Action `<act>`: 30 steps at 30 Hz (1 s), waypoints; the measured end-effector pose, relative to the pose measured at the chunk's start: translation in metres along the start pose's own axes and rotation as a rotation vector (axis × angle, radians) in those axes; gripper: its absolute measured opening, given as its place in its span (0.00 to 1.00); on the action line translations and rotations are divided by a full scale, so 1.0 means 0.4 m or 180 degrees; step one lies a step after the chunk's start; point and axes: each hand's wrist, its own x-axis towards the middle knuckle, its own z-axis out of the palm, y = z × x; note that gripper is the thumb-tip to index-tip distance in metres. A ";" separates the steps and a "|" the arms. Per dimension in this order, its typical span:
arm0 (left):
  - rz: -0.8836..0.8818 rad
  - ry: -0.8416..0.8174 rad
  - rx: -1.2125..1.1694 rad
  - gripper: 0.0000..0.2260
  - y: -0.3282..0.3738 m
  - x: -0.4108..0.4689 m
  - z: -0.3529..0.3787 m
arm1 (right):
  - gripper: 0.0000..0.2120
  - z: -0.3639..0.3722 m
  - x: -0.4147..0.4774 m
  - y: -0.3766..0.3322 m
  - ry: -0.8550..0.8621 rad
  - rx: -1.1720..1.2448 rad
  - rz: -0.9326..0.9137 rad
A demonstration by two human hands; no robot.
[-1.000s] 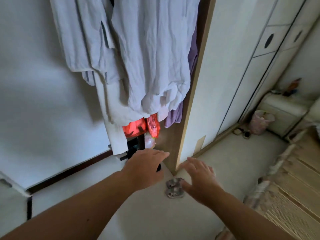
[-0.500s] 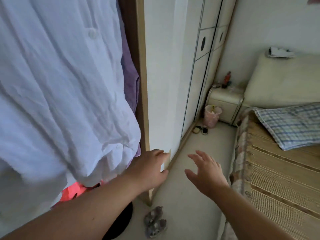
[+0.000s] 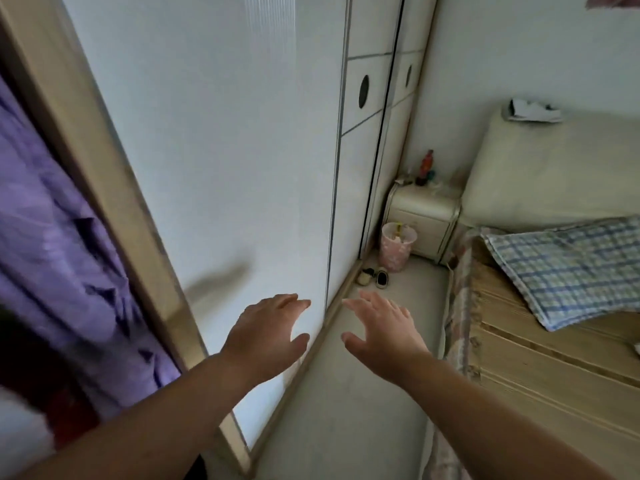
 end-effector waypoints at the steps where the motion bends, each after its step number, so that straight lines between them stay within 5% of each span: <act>1: -0.0084 0.0064 -0.0017 0.26 0.012 0.045 -0.004 | 0.28 -0.023 0.045 0.032 -0.0044 -0.0032 -0.0103; 12: -0.0594 0.0951 0.0112 0.25 0.084 0.362 -0.203 | 0.27 -0.280 0.458 0.111 0.0451 -0.0104 -0.1153; 20: -0.0746 0.1821 0.0386 0.28 0.056 0.501 -0.414 | 0.28 -0.452 0.720 -0.016 0.1424 0.0344 -0.2049; 30: -0.0736 0.3237 0.1945 0.25 0.031 0.633 -0.721 | 0.26 -0.672 0.978 -0.210 0.2968 0.1096 -0.3283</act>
